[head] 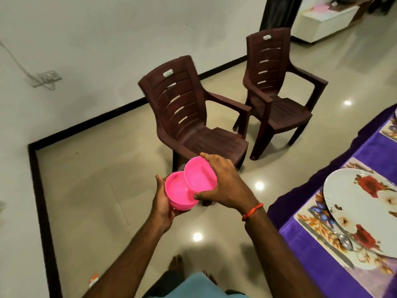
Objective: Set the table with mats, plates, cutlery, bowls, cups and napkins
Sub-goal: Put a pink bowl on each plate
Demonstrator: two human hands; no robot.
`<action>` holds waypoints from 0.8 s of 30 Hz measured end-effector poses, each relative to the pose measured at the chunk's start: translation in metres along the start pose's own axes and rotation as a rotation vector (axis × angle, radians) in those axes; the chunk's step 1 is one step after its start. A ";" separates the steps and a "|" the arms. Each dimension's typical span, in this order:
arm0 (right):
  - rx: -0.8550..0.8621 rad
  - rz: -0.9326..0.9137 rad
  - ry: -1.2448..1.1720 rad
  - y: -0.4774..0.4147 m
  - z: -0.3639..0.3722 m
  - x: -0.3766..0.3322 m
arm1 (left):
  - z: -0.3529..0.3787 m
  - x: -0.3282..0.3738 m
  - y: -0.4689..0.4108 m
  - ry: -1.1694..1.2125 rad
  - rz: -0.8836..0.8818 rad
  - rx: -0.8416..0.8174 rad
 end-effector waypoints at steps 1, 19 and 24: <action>0.012 0.029 0.007 -0.003 -0.003 0.006 | 0.004 0.002 -0.007 -0.008 -0.002 -0.006; 0.401 0.579 0.182 -0.023 -0.094 0.118 | 0.186 0.043 -0.115 -0.311 -0.121 -0.381; 0.477 0.717 0.212 0.016 -0.115 0.134 | 0.229 0.024 -0.107 -0.389 -0.197 -0.461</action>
Point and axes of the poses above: each hand's wrist, its own y-axis away from the middle knuckle, its own z-axis out of the palm, x = y × z, the point moved 10 cm from there along -y, towards the middle knuckle, and after that the axes turned 10 degrees about x, right-handed, at the moved point
